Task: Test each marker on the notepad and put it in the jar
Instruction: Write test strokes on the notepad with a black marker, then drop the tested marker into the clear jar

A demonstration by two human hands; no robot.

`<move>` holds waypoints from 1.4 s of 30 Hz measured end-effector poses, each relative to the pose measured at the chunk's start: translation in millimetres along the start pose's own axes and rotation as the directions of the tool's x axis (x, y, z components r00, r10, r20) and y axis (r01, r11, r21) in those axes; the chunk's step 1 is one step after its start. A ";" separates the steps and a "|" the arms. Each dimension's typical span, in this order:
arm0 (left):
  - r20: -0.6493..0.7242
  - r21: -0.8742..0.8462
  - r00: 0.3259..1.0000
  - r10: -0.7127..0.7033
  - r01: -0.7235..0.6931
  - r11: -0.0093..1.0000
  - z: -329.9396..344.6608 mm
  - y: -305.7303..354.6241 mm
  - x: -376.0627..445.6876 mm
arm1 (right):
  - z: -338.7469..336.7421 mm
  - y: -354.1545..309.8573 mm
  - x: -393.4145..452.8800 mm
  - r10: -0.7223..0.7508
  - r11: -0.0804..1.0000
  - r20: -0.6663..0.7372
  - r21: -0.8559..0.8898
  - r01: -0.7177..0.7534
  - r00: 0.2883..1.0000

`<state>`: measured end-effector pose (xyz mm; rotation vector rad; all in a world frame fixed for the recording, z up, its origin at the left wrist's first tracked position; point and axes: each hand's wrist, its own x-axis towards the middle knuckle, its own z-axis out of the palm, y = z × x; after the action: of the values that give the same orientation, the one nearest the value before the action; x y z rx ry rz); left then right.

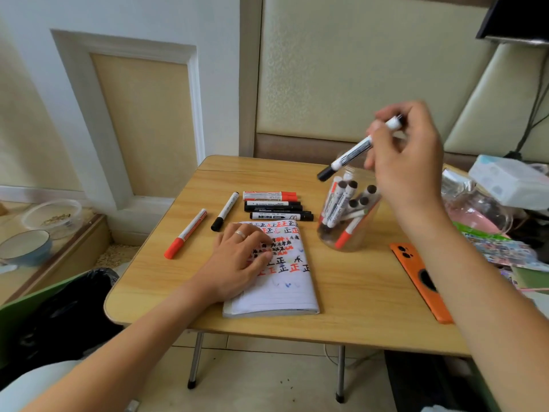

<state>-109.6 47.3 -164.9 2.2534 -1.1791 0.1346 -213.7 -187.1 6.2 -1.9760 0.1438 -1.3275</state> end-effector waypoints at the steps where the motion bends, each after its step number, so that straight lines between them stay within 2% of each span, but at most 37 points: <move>1: 0.004 0.008 1.000 -0.005 0.005 1.000 0.2 0.0 0.2 | -5.6 -0.9 10.5 -0.048 0.996 -0.043 -0.072 0.045 0.998; 3: 0.014 0.022 1.000 -0.019 0.019 1.000 0.6 -0.3 0.4 | -14.4 -1.1 26.3 -0.138 0.973 -0.085 -0.199 0.119 0.987; 6: 0.009 0.025 0.999 -0.036 0.036 0.999 0.6 0.2 1.1 | -17.4 2.8 35.4 -0.210 0.937 -0.065 -0.299 0.181 0.976; 8: 0.002 0.022 0.999 -0.037 0.036 0.999 0.0 0.1 1.1 | -15.2 9.7 35.3 -0.204 0.922 -0.033 -0.343 0.180 0.978; 12: 0.046 0.017 0.999 -0.008 0.007 1.000 -2.3 -0.6 2.2 | -8.9 26.1 28.8 -0.089 0.868 0.095 -0.480 0.124 0.992; 16: 0.129 0.032 0.992 -0.017 0.013 0.999 -5.1 1.8 4.4 | -6.2 25.8 26.4 -0.117 0.819 0.114 -0.552 0.160 0.987; 20: 0.148 0.056 0.988 -0.035 0.027 0.998 -6.1 3.9 4.5 | -5.2 24.1 25.7 -0.138 0.810 0.114 -0.559 0.178 0.984; 24: 0.155 0.057 0.987 -0.033 0.024 0.998 -6.9 2.8 3.9 | -0.1 37.9 16.4 0.033 0.757 0.280 -0.634 0.158 0.960; 29: 0.206 0.018 0.978 -0.019 0.016 1.000 -9.6 -1.8 8.6 | 5.7 32.8 11.2 0.166 0.592 0.483 -0.746 0.305 0.860; 31: 0.223 -0.006 0.975 -0.019 0.021 1.000 -12.3 -2.2 11.8 | 9.0 32.7 8.8 0.218 0.550 0.519 -0.765 0.336 0.826; 32: 0.221 -0.020 0.975 -0.021 0.026 0.999 -13.0 -2.1 12.5 | 10.4 35.0 8.3 0.209 0.556 0.503 -0.767 0.322 0.838; 34: 0.188 -0.043 0.982 -0.028 0.037 0.998 -11.7 -2.2 11.3 | 12.5 37.6 5.8 0.077 0.592 0.422 -0.748 0.299 0.903; 36: 0.149 -0.061 0.988 -0.041 0.050 0.997 -8.5 -2.2 9.5 | 17.8 34.4 -0.7 -0.173 0.604 0.339 -0.705 0.371 0.925; 38: 0.119 -0.084 0.991 -0.060 0.070 0.994 -5.7 -1.0 8.8 | 28.9 25.3 -9.2 -0.398 0.590 0.300 -0.640 0.493 0.867; 39: 0.103 -0.097 0.992 -0.067 0.077 0.992 -4.9 0.1 8.9 | 37.1 22.3 -13.8 -0.459 0.583 0.321 -0.594 0.554 0.828; 41: 0.065 -0.121 0.995 -0.072 0.080 0.989 -3.4 1.0 9.1 | 55.1 18.8 -22.7 -0.496 0.588 0.419 -0.482 0.649 0.760; 42: 0.051 -0.127 0.996 -0.078 0.084 0.988 -3.1 1.4 9.2 | 64.4 19.6 -27.0 -0.445 0.619 0.490 -0.436 0.653 0.749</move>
<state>-104.7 41.8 -158.5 2.1970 -1.0864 -0.0246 -166.3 -155.6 -38.8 -2.9381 -0.3077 -1.3862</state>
